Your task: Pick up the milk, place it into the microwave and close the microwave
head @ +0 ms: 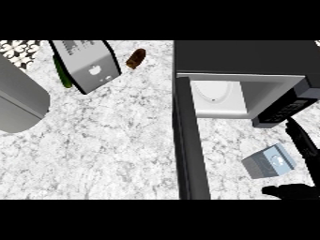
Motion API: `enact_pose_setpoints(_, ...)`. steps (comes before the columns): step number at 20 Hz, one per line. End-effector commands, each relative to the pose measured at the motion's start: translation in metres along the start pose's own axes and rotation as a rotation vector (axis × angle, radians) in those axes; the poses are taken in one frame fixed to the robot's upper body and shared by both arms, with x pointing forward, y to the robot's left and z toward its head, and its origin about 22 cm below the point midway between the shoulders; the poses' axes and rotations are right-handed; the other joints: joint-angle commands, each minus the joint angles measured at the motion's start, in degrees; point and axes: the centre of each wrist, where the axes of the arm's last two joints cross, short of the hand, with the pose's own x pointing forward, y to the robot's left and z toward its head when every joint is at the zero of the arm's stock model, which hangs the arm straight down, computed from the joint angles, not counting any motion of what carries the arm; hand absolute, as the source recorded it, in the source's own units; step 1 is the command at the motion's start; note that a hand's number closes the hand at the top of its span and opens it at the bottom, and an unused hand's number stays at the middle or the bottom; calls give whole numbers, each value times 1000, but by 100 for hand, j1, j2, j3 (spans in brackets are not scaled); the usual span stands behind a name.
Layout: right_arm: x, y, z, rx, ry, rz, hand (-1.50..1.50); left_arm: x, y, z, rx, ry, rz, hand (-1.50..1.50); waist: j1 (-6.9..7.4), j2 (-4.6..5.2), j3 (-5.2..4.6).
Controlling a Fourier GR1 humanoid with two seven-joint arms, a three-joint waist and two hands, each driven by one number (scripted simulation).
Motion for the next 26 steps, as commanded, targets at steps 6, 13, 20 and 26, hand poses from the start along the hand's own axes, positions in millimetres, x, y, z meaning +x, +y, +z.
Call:
enact_pose_setpoints(6, -70, 1, 5, 31, 36, 66, -150, 24, -7, 9, -10, -141, 94, -150, 56, 19, 9)
enact_pose_setpoints(13, -108, 4, 9, 36, 3, 32, -150, 25, 9, 28, -23, -125, 85, -150, 66, 18, 10)
enact_pose_setpoints(20, -116, 21, -15, 61, -1, -35, -150, 31, 4, 33, -37, -111, 83, -150, 21, 15, 5)
enact_pose_setpoints(26, -131, 20, -11, 88, 3, -130, 150, 38, 0, 35, -37, -115, 112, -150, 17, 29, 10)
